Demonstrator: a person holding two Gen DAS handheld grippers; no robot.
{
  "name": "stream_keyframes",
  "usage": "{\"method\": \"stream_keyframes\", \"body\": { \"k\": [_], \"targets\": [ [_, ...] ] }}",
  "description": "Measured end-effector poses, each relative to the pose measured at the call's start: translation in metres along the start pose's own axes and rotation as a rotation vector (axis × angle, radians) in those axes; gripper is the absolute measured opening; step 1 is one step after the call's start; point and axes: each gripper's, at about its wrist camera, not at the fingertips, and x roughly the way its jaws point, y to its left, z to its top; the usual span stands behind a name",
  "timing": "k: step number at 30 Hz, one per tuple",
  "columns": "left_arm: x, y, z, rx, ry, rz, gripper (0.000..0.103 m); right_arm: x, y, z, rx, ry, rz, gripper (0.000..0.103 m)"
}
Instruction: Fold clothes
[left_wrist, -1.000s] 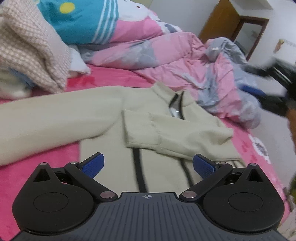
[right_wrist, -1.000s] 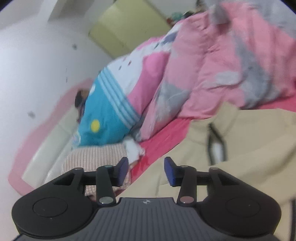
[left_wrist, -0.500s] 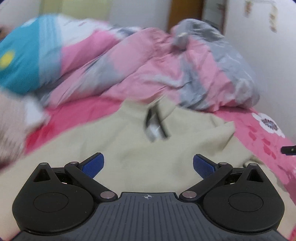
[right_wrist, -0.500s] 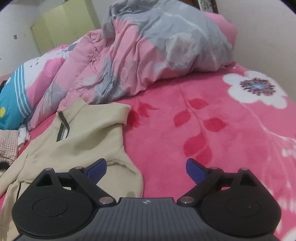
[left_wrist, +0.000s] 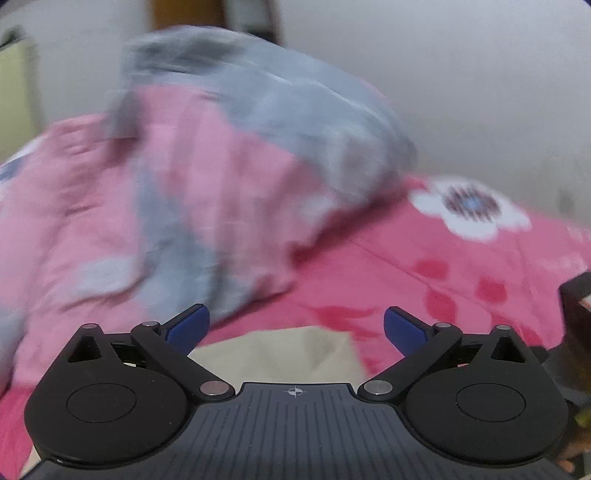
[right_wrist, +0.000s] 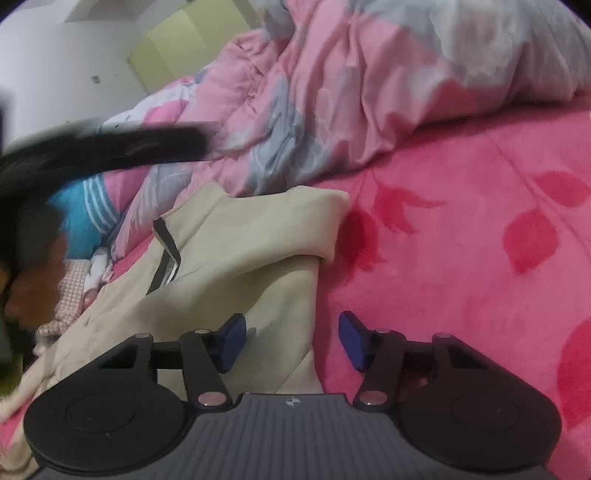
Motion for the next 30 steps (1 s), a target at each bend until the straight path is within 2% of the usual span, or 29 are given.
{"method": "stream_keyframes", "body": {
  "k": [3,5,6,8,9,11,12,13,18,22,24,26,28,29,30],
  "targets": [
    [0.046,-0.03,0.005,0.162,0.122,0.046,0.096,-0.001,-0.007,-0.009,0.006,0.007,0.08,0.053],
    [0.071,-0.045,-0.001,0.251,0.196,0.097,0.086,-0.002,-0.009,-0.011,0.018,-0.003,0.1,0.051],
    [0.08,-0.049,-0.005,0.278,0.226,0.112,0.076,-0.003,-0.008,-0.012,0.015,-0.004,0.101,0.051],
    [0.092,-0.052,-0.013,0.304,0.269,0.121,0.066,-0.004,-0.005,-0.013,0.004,-0.003,0.099,0.051],
    [0.094,-0.053,-0.016,0.306,0.279,0.12,0.058,-0.004,-0.004,-0.014,-0.001,-0.003,0.097,0.051],
    [0.092,-0.048,-0.018,0.274,0.266,0.124,0.044,-0.005,-0.001,-0.015,-0.009,-0.004,0.091,0.05],
    [0.089,-0.043,-0.017,0.253,0.257,0.137,0.026,-0.005,0.0,-0.015,-0.014,-0.004,0.088,0.05],
    [0.087,-0.036,-0.014,0.225,0.248,0.143,0.02,-0.005,0.001,-0.016,-0.018,-0.004,0.085,0.05],
    [0.066,0.021,-0.003,-0.073,0.221,0.089,0.004,-0.004,0.003,-0.017,-0.028,-0.001,0.075,0.05],
    [0.041,0.084,0.007,-0.43,0.105,-0.003,0.001,-0.001,0.004,-0.016,-0.032,0.004,0.065,0.05],
    [0.035,0.104,0.008,-0.523,0.079,0.002,0.0,-0.001,0.004,-0.016,-0.033,0.006,0.063,0.05],
    [0.035,0.11,0.009,-0.538,0.092,0.006,0.001,0.0,0.004,-0.016,-0.033,0.008,0.062,0.05],
    [0.044,0.099,0.015,-0.499,0.174,-0.066,0.007,0.001,0.004,-0.016,-0.03,0.008,0.063,0.05],
    [0.049,0.087,0.018,-0.445,0.212,-0.083,0.013,0.001,0.003,-0.016,-0.029,0.008,0.064,0.05],
    [0.054,0.07,0.022,-0.357,0.241,-0.074,0.032,0.001,0.003,-0.016,-0.027,0.008,0.065,0.05]
  ]
}}
